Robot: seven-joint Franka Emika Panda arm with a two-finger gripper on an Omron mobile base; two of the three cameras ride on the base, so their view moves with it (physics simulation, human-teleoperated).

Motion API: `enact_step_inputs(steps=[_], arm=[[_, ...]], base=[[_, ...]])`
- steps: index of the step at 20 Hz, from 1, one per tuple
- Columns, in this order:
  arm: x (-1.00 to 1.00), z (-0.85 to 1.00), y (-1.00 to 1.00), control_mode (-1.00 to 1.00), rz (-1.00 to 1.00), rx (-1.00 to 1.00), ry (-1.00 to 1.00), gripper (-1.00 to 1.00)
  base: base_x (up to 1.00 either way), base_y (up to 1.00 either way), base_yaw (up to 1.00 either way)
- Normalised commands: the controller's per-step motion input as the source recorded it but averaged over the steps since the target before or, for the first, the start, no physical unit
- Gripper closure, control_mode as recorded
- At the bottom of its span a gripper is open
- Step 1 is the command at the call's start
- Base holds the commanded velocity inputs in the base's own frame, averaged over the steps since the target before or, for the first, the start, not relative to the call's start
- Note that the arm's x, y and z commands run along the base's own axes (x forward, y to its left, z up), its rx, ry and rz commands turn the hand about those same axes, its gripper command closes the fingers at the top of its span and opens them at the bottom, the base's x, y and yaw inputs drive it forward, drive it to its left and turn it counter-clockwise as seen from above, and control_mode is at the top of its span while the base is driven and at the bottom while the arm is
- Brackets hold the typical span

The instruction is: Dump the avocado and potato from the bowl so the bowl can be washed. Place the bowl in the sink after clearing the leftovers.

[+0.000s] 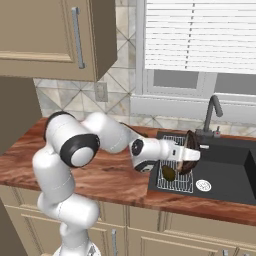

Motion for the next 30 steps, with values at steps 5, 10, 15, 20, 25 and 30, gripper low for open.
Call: enact_step_inputs(steps=[5,10,15,20,25,30], arm=[[-0.09,-0.41,0.30,-1.00,0.03,-0.42,0.01,1.00],[-0.07,-0.40,0.58,-1.00,0.03,-0.51,0.03,1.00],[-0.01,-0.21,0.44,-1.00,0.02,-0.26,0.05,1.00],[-0.03,0.24,-0.24,-1.00,-0.02,0.09,-0.01,1.00],[-0.42,0.58,-0.32,-1.00,-0.17,0.37,-0.01,1.00],[-0.69,0.71,-0.01,-1.00,-0.18,0.61,-0.01,1.00]], base=[[0.00,0.00,0.00],[0.00,0.00,0.00],[0.00,0.00,0.00],[0.00,0.00,0.00],[0.00,0.00,0.00],[0.00,0.00,0.00]])
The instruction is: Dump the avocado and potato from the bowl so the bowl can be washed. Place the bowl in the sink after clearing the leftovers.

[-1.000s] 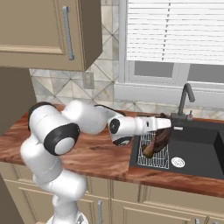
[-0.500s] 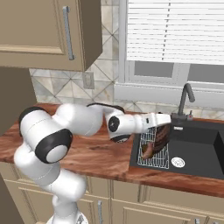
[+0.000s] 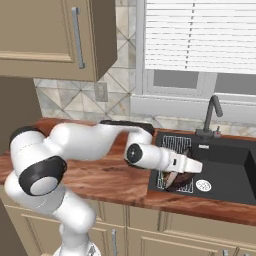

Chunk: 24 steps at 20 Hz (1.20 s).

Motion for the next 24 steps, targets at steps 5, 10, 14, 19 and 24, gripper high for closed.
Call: enact_step_inputs(steps=[5,10,14,19,24], arm=[[-0.62,0.99,0.18,-1.00,-0.14,0.61,-0.09,1.00],[-0.33,1.00,0.10,-1.00,-0.17,0.40,-0.13,1.00],[-0.02,1.00,0.00,-1.00,-0.11,0.22,-0.09,1.00],[-0.02,0.07,0.00,-1.00,0.00,0.02,-0.02,1.00],[-0.22,0.21,0.15,-1.00,0.00,0.23,-0.04,1.00]], base=[[0.00,0.00,0.00],[0.00,0.00,0.00],[0.00,0.00,0.00],[0.00,0.00,0.00],[0.00,0.00,0.00]])
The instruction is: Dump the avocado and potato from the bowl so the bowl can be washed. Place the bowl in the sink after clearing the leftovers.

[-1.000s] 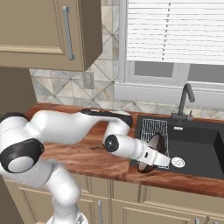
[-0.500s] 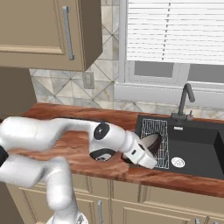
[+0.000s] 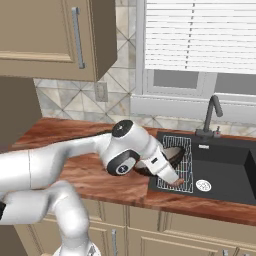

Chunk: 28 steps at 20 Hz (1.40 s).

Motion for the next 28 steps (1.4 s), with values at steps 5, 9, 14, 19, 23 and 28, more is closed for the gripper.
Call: enact_step_inputs(steps=[5,9,14,19,23,28], arm=[[-0.41,-0.02,0.95,-1.00,0.00,0.44,-0.20,1.00],[-0.15,0.16,1.00,-1.00,0.00,0.47,-0.20,1.00],[-0.10,0.20,1.00,-1.00,0.00,0.28,-0.15,1.00],[-0.24,0.10,0.98,-1.00,0.00,0.00,0.00,1.00],[-0.31,0.00,0.66,-1.00,0.02,0.00,0.03,1.00],[0.00,0.00,0.03,-1.00,0.00,0.00,0.00,1.00]], base=[[0.00,0.00,0.00],[0.00,0.00,0.00],[0.00,0.00,0.00],[0.00,0.00,0.00],[0.00,0.00,0.00],[0.00,0.00,0.00]])
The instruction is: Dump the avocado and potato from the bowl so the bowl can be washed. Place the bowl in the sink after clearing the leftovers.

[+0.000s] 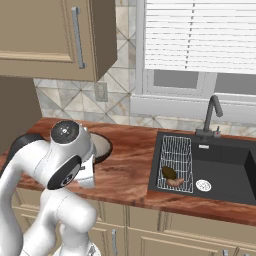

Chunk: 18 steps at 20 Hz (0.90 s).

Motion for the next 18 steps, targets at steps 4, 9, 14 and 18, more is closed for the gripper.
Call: enact_step_inputs(steps=[4,9,14,18], arm=[[-0.39,-0.02,0.00,-1.00,0.07,-0.02,0.00,1.00],[-0.16,0.00,0.00,-1.00,0.03,0.00,0.00,1.00],[-0.03,0.00,0.00,1.00,0.00,0.00,0.00,1.00],[0.00,0.00,0.00,1.00,0.00,0.00,0.00,1.00]], base=[[0.00,0.00,0.00],[0.00,0.00,0.00],[-0.07,-0.04,0.00],[-0.38,-0.71,0.00]])
